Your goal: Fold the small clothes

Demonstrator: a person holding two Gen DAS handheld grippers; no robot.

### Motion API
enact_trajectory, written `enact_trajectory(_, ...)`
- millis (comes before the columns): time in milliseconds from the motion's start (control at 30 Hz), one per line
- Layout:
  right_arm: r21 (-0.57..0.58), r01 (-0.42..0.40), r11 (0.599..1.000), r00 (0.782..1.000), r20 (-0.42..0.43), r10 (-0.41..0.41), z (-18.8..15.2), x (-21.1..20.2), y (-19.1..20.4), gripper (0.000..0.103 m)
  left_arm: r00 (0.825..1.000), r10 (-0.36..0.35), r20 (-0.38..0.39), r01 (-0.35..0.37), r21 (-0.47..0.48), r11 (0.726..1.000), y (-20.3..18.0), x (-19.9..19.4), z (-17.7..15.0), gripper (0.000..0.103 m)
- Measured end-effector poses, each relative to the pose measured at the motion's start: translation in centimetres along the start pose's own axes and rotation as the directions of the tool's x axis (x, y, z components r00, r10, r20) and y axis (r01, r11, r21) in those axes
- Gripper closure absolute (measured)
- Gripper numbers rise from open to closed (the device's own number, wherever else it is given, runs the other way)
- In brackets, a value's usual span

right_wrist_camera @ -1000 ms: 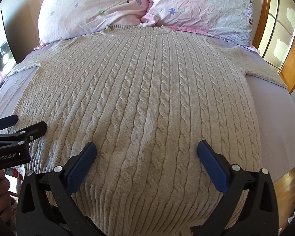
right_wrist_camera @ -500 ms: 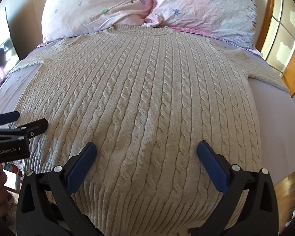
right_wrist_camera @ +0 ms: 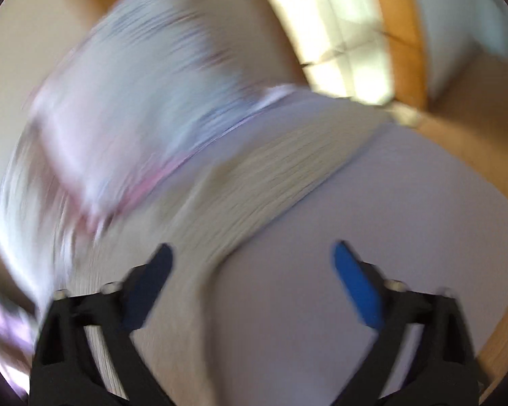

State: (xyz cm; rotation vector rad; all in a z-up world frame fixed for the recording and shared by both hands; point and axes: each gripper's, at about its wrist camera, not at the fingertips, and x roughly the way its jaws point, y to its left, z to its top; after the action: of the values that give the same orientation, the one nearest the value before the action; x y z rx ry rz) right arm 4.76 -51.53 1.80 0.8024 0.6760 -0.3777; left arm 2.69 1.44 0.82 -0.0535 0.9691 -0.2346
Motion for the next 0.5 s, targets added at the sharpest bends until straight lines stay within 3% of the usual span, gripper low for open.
enact_trajectory(67,0.179,0.032,0.983,0.999,-0.007,-0.031,3.5,2.0,-4.1,0.051,0.993,-0.114,0.011,0.114,-0.030,0.993,1.0,0.0,0.8,0.002)
enact_trajectory(133,0.279,0.050,0.959,0.999,-0.016,-0.048,5.0,3.3,-6.4,0.059,0.978,-0.204,0.044,0.206,-0.054,0.977,1.9,-0.2,1.5,0.002)
enact_trajectory(200,0.343,0.048,0.938,0.999,-0.029,-0.040,6.5,4.9,-8.3,0.064,0.966,-0.234,0.110,0.241,-0.057,0.969,2.5,-0.8,1.9,0.002)
enact_trajectory(333,0.378,0.022,0.926,1.000,0.002,-0.024,7.9,6.1,-9.3,0.078,0.933,-0.246,0.262,0.264,-0.037,0.964,3.7,-2.5,2.5,0.002)
enact_trajectory(400,0.427,0.012,0.904,1.000,0.017,-0.021,8.3,6.6,-10.0,0.085,0.936,-0.206,0.284,0.233,-0.063,0.971,4.8,-2.7,3.0,0.002)
enact_trajectory(500,0.485,-0.012,0.874,1.000,0.029,-0.002,9.0,7.5,-10.4,0.093,0.938,-0.082,0.336,0.140,-0.149,0.979,7.7,-3.6,3.7,0.002)
